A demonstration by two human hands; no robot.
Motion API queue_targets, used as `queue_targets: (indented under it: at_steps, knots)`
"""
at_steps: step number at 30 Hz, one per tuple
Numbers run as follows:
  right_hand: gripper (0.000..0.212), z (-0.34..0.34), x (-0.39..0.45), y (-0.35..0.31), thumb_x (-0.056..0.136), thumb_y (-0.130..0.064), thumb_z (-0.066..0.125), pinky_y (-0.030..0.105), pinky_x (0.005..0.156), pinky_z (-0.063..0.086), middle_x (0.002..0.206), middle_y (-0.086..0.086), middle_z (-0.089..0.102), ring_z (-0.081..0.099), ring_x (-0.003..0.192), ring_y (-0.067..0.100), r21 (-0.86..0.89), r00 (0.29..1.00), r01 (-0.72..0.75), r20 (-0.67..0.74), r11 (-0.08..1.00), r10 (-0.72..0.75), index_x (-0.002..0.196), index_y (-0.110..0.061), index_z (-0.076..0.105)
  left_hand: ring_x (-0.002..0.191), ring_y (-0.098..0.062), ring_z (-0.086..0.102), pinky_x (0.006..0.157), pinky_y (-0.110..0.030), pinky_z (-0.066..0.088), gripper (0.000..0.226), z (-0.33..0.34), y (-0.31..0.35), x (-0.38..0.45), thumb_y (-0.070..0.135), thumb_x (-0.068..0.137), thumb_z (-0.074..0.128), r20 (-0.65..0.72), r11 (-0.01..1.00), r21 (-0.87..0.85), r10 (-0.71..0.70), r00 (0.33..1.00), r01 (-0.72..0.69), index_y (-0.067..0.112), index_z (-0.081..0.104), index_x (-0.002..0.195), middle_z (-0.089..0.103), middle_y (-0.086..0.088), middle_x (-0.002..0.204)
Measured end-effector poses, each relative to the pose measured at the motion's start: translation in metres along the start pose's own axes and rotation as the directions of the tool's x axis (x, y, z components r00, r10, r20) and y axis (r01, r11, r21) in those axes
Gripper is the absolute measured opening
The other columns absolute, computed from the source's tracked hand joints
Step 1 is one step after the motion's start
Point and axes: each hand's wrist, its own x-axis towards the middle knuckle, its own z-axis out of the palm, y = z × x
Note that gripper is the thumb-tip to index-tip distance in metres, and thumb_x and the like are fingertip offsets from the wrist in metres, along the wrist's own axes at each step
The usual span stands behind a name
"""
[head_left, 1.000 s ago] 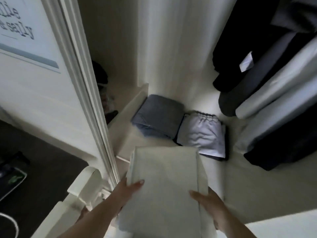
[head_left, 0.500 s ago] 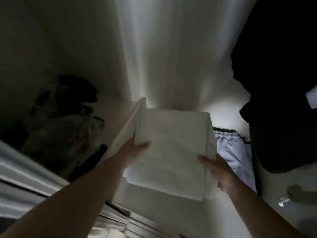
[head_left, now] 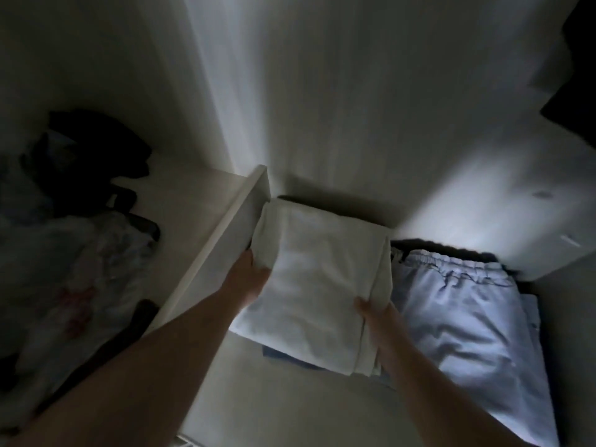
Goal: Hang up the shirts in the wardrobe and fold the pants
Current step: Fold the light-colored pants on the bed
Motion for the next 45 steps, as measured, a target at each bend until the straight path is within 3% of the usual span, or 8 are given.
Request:
queue_targets:
  at_steps: [7, 16, 21, 24, 28, 34, 41, 45]
  knots:
    - [0.051, -0.001, 0.005, -0.027, 0.082, -0.021, 0.071, 0.036, 0.088, 0.049, 0.114, 0.003, 0.063, 0.060, 0.103, 0.021, 0.047, 0.956, 0.290, -0.052, 0.956, -0.287, 0.129, -0.014, 0.052, 0.060, -0.009, 0.046, 0.046, -0.009, 0.035, 0.014, -0.003, 0.000, 0.019, 0.018, 0.086, 0.064, -0.221, 0.975, -0.040, 0.203, 0.954, -0.217, 0.020, 0.051, 0.088, 0.050, 0.006, 0.069]
    - [0.084, 0.000, 0.035, -0.040, 0.083, -0.023, 0.069, 0.031, 0.102, 0.033, 0.148, 0.010, 0.036, 0.037, 0.133, 0.025, -0.245, 0.984, 0.175, 0.030, 0.954, -0.173, 0.150, -0.015, 0.020, 0.137, -0.031, 0.032, 0.108, -0.036, 0.030, 0.084, 0.008, 0.011, 0.036, 0.024, 0.087, 0.067, -0.169, 0.929, 0.315, 0.254, 0.952, -0.192, 0.011, 0.015, 0.152, 0.033, -0.013, 0.150]
    - [0.085, 0.012, 0.038, -0.066, 0.079, -0.026, 0.066, 0.049, 0.116, 0.013, 0.158, 0.013, 0.014, 0.010, 0.146, 0.025, -0.808, 0.672, 0.525, 0.200, 0.268, -0.713, 0.150, -0.011, 0.021, 0.148, -0.028, 0.001, 0.117, -0.049, 0.008, 0.080, 0.027, 0.028, 0.046, 0.046, 0.091, 0.053, 0.031, 0.593, 0.696, 0.540, 0.841, -0.406, 0.019, 0.011, 0.153, 0.001, -0.011, 0.161]
    - [0.079, 0.025, 0.059, -0.081, 0.084, -0.040, 0.060, 0.054, 0.117, 0.004, 0.159, 0.012, 0.010, 0.006, 0.147, 0.029, -0.817, 0.631, 0.573, 0.397, 0.056, -0.667, 0.149, -0.014, 0.025, 0.148, -0.028, -0.007, 0.116, -0.051, 0.001, 0.084, 0.041, 0.040, 0.066, 0.059, 0.087, 0.048, 0.105, 0.523, 0.741, 0.528, 0.842, -0.420, 0.027, 0.006, 0.153, -0.004, -0.009, 0.161]
    - [0.077, 0.030, 0.084, -0.051, 0.088, -0.062, 0.036, 0.047, 0.117, -0.003, 0.160, 0.002, -0.006, -0.011, 0.146, 0.019, -0.865, 0.774, 0.465, 0.292, 0.191, -0.562, 0.151, -0.026, 0.012, 0.147, -0.029, -0.009, 0.118, -0.047, -0.003, 0.087, 0.055, 0.024, 0.092, 0.073, 0.083, 0.037, 0.107, 0.572, 0.712, 0.486, 0.868, -0.408, 0.028, 0.009, 0.153, -0.004, -0.010, 0.161]
    - [0.073, 0.043, 0.115, -0.008, 0.087, -0.064, 0.028, 0.044, 0.118, 0.002, 0.160, -0.003, 0.002, -0.009, 0.146, 0.014, -0.805, 0.743, 0.494, 0.195, 0.328, -0.641, 0.150, -0.030, 0.017, 0.148, -0.023, -0.009, 0.118, -0.042, 0.000, 0.103, 0.084, -0.016, 0.125, 0.089, 0.065, 0.016, 0.085, 0.676, 0.566, 0.522, 0.849, -0.472, 0.033, 0.005, 0.151, -0.004, -0.005, 0.161]
    - [0.074, 0.044, 0.098, -0.040, 0.091, -0.058, 0.027, 0.050, 0.113, -0.012, 0.159, 0.002, -0.015, -0.022, 0.144, 0.019, -0.886, 0.843, 0.404, 0.264, 0.228, -0.469, 0.151, -0.025, -0.001, 0.148, -0.021, -0.011, 0.120, -0.043, 0.005, 0.084, 0.067, 0.010, 0.117, 0.069, 0.087, 0.035, 0.200, 0.610, 0.678, 0.382, 0.902, -0.409, 0.033, -0.006, 0.151, -0.014, -0.004, 0.160]
    - [0.077, 0.047, 0.056, -0.026, 0.085, -0.058, 0.037, 0.051, 0.114, 0.007, 0.160, 0.005, 0.001, -0.004, 0.147, 0.025, -0.884, 0.875, 0.398, 0.284, 0.246, -0.393, 0.151, -0.027, 0.011, 0.147, -0.017, 0.012, 0.117, -0.040, 0.019, 0.078, 0.047, -0.009, 0.073, 0.070, 0.086, 0.023, 0.221, 0.576, 0.707, 0.373, 0.901, -0.411, 0.030, 0.011, 0.152, 0.006, -0.002, 0.161]
